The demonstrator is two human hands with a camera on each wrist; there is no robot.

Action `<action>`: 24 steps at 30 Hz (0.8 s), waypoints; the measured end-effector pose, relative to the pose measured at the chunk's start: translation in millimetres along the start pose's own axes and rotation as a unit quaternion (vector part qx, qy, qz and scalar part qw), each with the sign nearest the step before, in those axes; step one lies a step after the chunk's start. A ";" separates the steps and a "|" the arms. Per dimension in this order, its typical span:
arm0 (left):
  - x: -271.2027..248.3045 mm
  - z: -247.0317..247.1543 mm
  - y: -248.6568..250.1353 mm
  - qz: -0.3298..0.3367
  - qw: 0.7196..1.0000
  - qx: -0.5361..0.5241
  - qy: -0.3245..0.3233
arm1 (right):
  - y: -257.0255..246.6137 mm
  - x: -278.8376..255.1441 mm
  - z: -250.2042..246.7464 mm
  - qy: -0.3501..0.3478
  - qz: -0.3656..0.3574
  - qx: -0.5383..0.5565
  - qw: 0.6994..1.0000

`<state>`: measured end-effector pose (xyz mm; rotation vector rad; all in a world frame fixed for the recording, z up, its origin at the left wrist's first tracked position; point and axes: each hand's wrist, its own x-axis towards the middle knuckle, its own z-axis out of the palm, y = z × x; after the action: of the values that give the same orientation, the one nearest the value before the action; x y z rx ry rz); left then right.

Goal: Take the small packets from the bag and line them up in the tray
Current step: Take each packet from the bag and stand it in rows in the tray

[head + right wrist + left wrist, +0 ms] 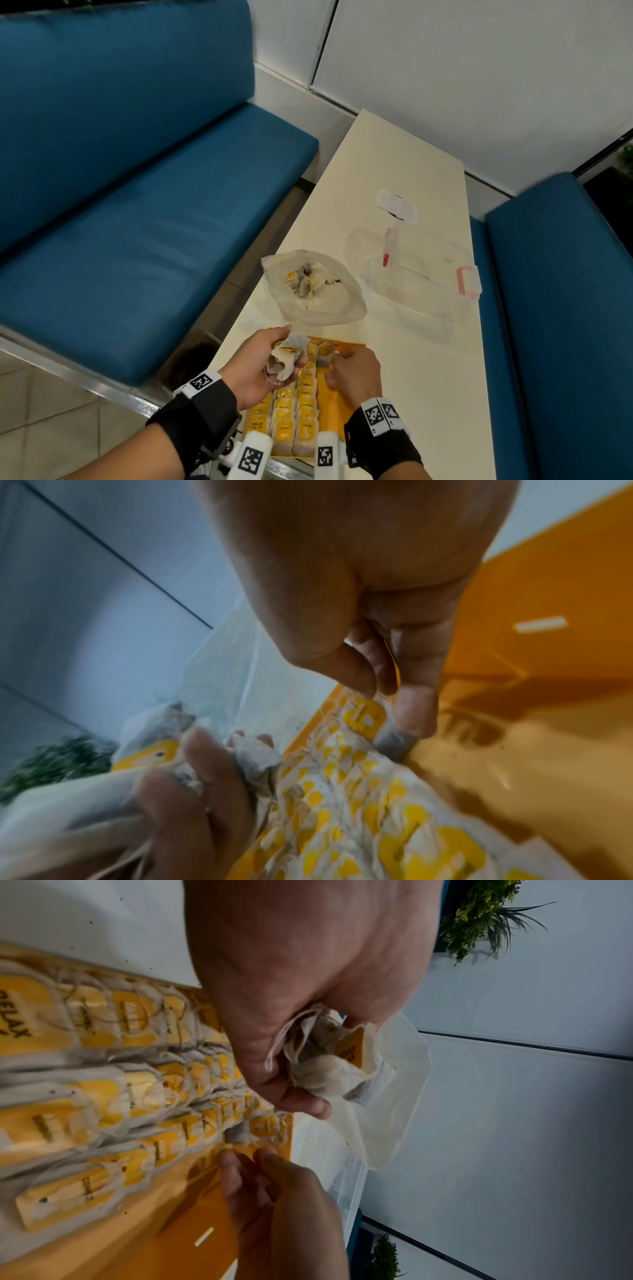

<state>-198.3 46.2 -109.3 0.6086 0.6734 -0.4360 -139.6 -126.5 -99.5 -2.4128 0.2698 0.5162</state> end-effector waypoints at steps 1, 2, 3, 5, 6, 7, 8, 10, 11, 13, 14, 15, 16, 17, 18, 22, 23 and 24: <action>0.1 0.3 0.3 0.000 1.000 -0.001 -0.002 | -0.3 -2.5 -3.2 0.000 -0.002 0.002 1.000; -0.8 1.4 1.0 0.001 1.000 -0.001 -0.003 | -0.1 -3.8 -5.4 0.007 -0.015 0.001 1.000; -1.0 2.3 1.4 0.000 1.000 -0.001 -0.005 | -1.2 -6.2 -7.6 0.015 -0.043 -0.003 0.999; -2.8 5.7 3.1 -0.001 1.000 0.003 -0.015 | -7.2 -14.6 -13.4 0.015 -0.113 0.006 0.993; -3.1 7.4 3.4 -0.002 1.000 0.004 -0.018 | -13.4 -21.5 -16.7 0.006 -0.154 0.019 0.988; -2.8 8.8 3.1 -0.001 1.000 0.005 -0.018 | -20.2 -29.3 -19.9 -0.008 -0.190 0.034 0.981; -3.1 10.4 2.7 0.000 1.000 0.009 -0.017 | -26.6 -35.9 -23.2 -0.027 -0.226 0.049 0.972; -0.3 10.7 0.0 0.008 1.000 0.026 -0.010 | -34.7 -41.8 -26.0 -0.056 -0.295 0.037 0.953; 1.8 10.3 -2.0 0.014 0.999 0.039 -0.005 | -36.0 -42.4 -25.7 -0.069 -0.326 0.010 0.943; 3.4 11.0 -4.2 0.025 0.998 0.061 -0.002 | -36.3 -40.3 -22.2 -0.088 -0.360 -0.032 0.928; 3.4 11.4 -4.7 0.026 0.998 0.065 -0.004 | -36.3 -39.0 -20.5 -0.091 -0.369 -0.036 0.924; 3.1 11.6 -4.4 0.026 0.998 0.064 -0.010 | -36.4 -38.3 -19.4 -0.090 -0.371 -0.038 0.924; 1.3 12.4 -3.1 0.025 0.998 0.060 -0.017 | -36.3 -37.9 -18.6 -0.081 -0.371 -0.038 0.924; -0.4 12.6 -1.6 0.023 0.998 0.058 -0.025 | -35.2 -37.0 -17.9 -0.067 -0.369 -0.034 0.926; -1.4 12.2 -0.2 0.023 0.998 0.054 -0.035 | -33.8 -35.7 -17.4 -0.053 -0.368 -0.027 0.928; -4.7 11.5 5.0 0.026 0.998 0.027 -0.053 | -31.6 -31.6 -18.5 -0.020 -0.340 0.015 0.940; -5.4 12.0 5.5 0.027 0.998 0.021 -0.056 | -31.4 -30.4 -19.3 -0.017 -0.320 0.032 0.947; -5.8 12.1 5.8 0.028 0.998 0.015 -0.060 | -31.3 -29.8 -20.4 -0.015 -0.297 0.052 0.953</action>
<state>-193.8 43.8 -95.6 0.6229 0.5357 -0.4280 -150.5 -113.5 -54.8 -2.2284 -0.4262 0.2517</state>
